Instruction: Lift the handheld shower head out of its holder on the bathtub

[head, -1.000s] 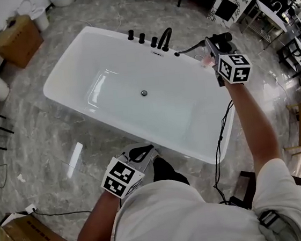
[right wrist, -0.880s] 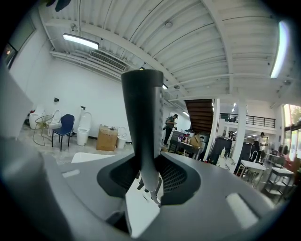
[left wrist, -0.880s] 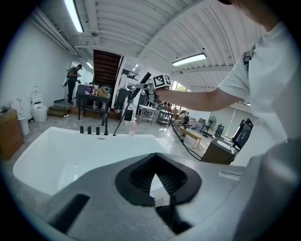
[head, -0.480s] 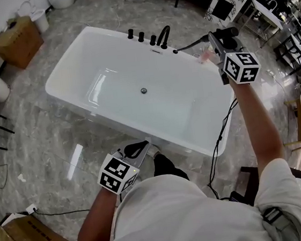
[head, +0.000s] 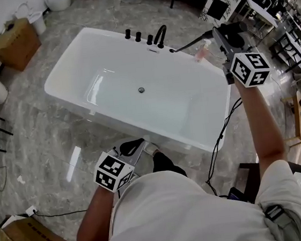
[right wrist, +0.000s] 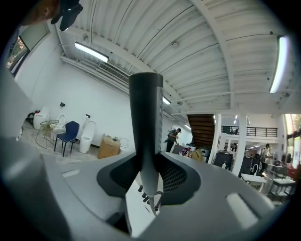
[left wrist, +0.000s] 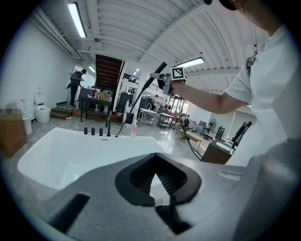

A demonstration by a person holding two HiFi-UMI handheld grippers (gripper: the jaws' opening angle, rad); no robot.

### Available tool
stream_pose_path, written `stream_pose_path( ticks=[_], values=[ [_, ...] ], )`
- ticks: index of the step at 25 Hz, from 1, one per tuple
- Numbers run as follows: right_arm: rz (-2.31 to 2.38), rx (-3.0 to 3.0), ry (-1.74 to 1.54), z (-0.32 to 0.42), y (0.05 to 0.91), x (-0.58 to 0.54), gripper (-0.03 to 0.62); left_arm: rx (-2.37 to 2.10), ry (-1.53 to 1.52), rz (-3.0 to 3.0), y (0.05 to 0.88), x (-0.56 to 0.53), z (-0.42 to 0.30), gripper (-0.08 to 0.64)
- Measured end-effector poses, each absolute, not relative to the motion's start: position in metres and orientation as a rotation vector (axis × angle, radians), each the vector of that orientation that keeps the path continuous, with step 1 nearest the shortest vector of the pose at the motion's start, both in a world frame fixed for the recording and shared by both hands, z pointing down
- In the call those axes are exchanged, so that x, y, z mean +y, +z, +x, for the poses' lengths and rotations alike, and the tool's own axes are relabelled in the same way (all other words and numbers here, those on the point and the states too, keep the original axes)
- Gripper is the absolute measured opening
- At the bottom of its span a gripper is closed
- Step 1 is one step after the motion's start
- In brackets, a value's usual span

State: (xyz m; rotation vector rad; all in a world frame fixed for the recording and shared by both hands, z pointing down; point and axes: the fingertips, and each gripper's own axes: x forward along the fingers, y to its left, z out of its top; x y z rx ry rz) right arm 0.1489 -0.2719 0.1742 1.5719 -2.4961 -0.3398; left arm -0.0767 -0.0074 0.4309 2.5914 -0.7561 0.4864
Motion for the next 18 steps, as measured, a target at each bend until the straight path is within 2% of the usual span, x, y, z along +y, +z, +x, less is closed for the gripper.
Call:
stream_pose_path(
  ticks=[18],
  values=[
    [1.484,-2.558,-0.48,0.107,0.13,-0.176,0.147,-0.789,0.461,2.595,0.427,0.012,-0.1,0.006]
  ],
)
